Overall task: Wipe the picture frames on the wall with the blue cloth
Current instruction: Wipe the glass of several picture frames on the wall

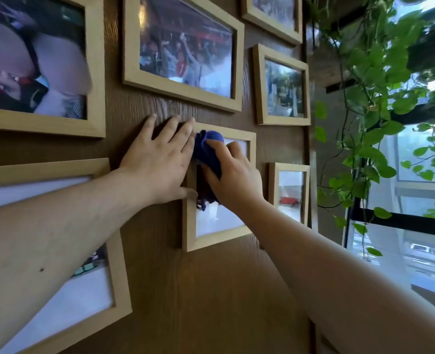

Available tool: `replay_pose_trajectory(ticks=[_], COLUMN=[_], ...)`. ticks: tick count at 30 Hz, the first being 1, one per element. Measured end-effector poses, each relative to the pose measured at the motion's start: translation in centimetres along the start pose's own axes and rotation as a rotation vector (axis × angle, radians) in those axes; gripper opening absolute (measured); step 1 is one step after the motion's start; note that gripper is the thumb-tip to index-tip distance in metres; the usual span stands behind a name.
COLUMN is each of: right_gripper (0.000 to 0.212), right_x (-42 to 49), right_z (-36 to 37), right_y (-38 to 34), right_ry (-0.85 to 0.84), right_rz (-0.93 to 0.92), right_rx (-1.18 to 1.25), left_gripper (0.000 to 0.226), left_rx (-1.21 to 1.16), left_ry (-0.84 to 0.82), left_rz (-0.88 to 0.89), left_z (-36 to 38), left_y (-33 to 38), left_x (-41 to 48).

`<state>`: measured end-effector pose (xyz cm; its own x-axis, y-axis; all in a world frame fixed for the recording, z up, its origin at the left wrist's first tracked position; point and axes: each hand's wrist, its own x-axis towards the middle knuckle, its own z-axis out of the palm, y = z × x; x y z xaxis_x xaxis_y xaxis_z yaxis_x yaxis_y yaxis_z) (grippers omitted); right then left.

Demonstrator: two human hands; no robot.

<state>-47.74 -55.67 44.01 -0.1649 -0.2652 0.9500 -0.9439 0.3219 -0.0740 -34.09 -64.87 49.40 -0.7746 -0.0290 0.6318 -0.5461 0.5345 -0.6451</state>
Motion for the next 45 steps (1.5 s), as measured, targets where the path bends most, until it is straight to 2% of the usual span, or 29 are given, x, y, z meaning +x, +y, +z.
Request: replay_pose_trajectory(ticks=[4,9,11,14,18,21,25,28,30,34,37,41,43,45], right_gripper=[0.048,0.046,0.047,0.049,0.052,0.051,0.048,0.046,0.047,0.051,0.051,0.046,0.043,0.044], right_x=[-0.3,-1.0,-1.3,-1.4,-1.9,-2.7,-3.9,-3.8,-3.8,-4.8,-5.5,-7.2,-7.7,-8.1], right_z=[0.3,-0.2,-0.2,-0.3,0.2,0.0,-0.2,-0.2,-0.3,-0.4,-0.6,-0.5,-0.5,-0.7], right_y=[2.4,6.8,7.1,4.9,1.6,3.2,6.6,6.2,4.5,1.9,3.8,7.0,6.7,5.4], right_ry=[-0.021,-0.031,-0.048,-0.082,-0.116,-0.128,-0.168,-0.186,-0.197,-0.264,-0.283,-0.31,-0.331,-0.386], right_rz=[-0.04,0.21,0.239,0.173,-0.094,-0.061,0.117,0.194,0.143,-0.124,-0.089,0.098,0.098,0.022], right_rx=[-0.091,-0.07,-0.073,-0.016,-0.031,-0.09,-0.163,-0.174,-0.125,-0.022,-0.034,-0.181,-0.163,-0.08], left_gripper=[0.115,0.118,0.118,0.118,0.117,0.118,0.12,0.121,0.121,0.118,0.118,0.119,0.119,0.119], left_rx=[0.021,0.01,0.01,-0.002,-0.006,0.005,-0.001,0.002,0.006,0.023,0.022,0.013,0.013,0.011], left_ry=[0.015,0.018,0.015,0.015,0.019,0.026,0.036,0.032,0.032,0.035,0.029,0.029,0.028,0.031], left_rz=[-0.007,0.004,0.001,0.0,-0.017,-0.017,-0.012,-0.013,-0.018,-0.027,-0.022,-0.019,-0.02,-0.022], left_z=[0.3,0.4,0.5,0.4,0.4,0.4,0.6,0.6,0.7,0.6,0.4,0.6,0.6,0.5], left_y=[0.0,0.0,-0.1,0.1,0.2,0.3,0.2,0.2,0.2,0.4,0.3,0.2,0.2,0.3], left_x=[0.1,0.2,0.2,0.2,0.2,0.1,0.1,0.2,0.2,0.1,0.1,0.1,0.2,0.1])
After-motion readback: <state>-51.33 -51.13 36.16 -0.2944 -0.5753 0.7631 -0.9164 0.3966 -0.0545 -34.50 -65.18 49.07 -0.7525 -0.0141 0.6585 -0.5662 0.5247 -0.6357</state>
